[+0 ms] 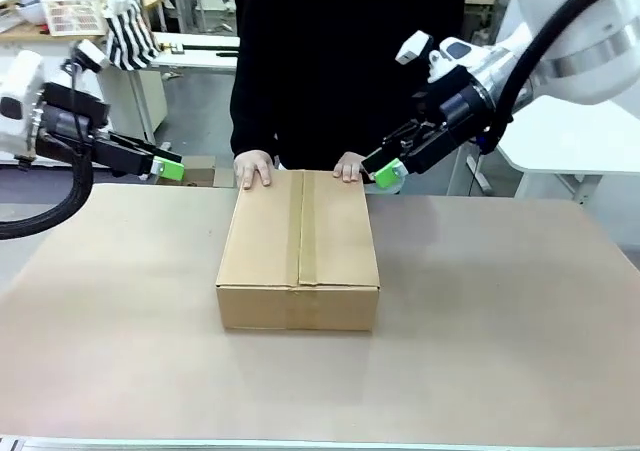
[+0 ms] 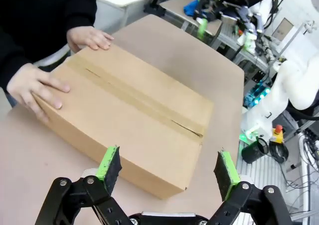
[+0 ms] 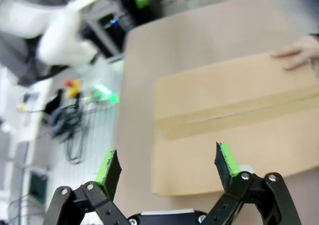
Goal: Pack the gift set into the box.
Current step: Press and hold the closed box until the human finishes sealing it.
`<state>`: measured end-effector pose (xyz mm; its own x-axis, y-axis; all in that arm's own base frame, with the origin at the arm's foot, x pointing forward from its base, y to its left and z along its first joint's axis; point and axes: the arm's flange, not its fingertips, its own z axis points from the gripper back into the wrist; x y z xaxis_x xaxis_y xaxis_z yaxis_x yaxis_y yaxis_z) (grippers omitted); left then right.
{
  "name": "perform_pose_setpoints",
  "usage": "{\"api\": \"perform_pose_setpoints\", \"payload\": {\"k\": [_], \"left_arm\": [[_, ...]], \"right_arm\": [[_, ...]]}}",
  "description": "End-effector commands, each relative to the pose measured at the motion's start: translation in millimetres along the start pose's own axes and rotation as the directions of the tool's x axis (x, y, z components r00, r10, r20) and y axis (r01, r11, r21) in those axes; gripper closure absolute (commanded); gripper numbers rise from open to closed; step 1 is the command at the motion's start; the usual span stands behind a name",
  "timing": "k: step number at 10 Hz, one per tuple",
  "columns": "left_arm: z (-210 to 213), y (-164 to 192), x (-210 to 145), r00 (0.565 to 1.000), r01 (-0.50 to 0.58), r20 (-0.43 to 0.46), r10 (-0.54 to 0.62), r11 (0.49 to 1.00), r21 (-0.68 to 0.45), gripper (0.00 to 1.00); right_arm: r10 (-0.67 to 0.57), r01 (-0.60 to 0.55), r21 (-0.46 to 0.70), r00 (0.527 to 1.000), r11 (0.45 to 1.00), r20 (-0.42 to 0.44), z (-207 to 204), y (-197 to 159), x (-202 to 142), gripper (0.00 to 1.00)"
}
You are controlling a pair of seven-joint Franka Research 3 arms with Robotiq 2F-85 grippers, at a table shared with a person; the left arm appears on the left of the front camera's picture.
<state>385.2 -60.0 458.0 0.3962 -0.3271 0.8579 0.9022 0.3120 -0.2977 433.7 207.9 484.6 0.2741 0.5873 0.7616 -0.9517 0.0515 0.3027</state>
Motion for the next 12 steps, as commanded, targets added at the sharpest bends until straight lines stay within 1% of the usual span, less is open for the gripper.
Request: {"api": "perform_pose_setpoints", "payload": {"k": [1,2,3,4,5,6,7,8,9,11,12], "left_arm": [[-3,0,1,0.999,0.031,0.014,-0.031,0.999,0.008,0.00],[-10,6,-13,0.983,0.166,0.071,-0.169,0.985,0.050,0.00],[-16,8,-24,0.974,0.195,0.113,-0.196,0.981,0.020,0.00],[-21,8,-29,0.970,0.204,0.141,-0.199,0.979,-0.021,0.00],[-31,10,-30,0.952,0.269,0.163,-0.259,0.963,-0.038,0.00],[-47,14,-34,0.941,0.297,0.203,-0.272,0.949,-0.107,0.00],[-69,23,-41,0.931,0.347,0.171,-0.321,0.926,-0.148,0.00],[-92,35,-49,0.907,0.418,0.146,-0.396,0.889,-0.188,0.00],[-110,47,-53,0.875,0.484,0.111,-0.472,0.853,-0.195,0.00],[-141,66,-65,0.858,0.513,0.068,-0.510,0.841,-0.170,0.00],[-152,71,-70,0.857,0.515,0.062,-0.512,0.842,-0.162,0.00]], "right_arm": [[0.335,-0.329,-0.067,0.933,0.942,0.131,-44,-34,-3,0.00],[0.470,-0.463,-0.169,0.882,0.870,0.006,-66,-48,-13,0.00],[0.530,-0.513,-0.230,0.848,0.827,0.011,-75,-55,-26,0.00],[0.530,-0.500,-0.215,0.841,0.839,0.108,-78,-60,-42,0.00],[0.488,-0.458,-0.213,0.865,0.863,0.117,-80,-61,-52,0.00],[0.475,-0.443,-0.205,0.868,0.873,0.145,-82,-60,-56,0.00],[0.422,-0.384,-0.203,0.886,0.901,0.195,-82,-60,-59,0.00],[0.318,-0.288,-0.145,0.907,0.947,0.276,-83,-58,-65,0.00],[0.247,-0.226,-0.105,0.931,0.968,0.268,-88,-53,-71,0.00],[0.199,-0.175,-0.132,0.959,0.976,0.202,-96,-45,-86,0.00],[0.184,-0.161,-0.121,0.959,0.979,0.214,-101,-44,-94,0.00]]}}
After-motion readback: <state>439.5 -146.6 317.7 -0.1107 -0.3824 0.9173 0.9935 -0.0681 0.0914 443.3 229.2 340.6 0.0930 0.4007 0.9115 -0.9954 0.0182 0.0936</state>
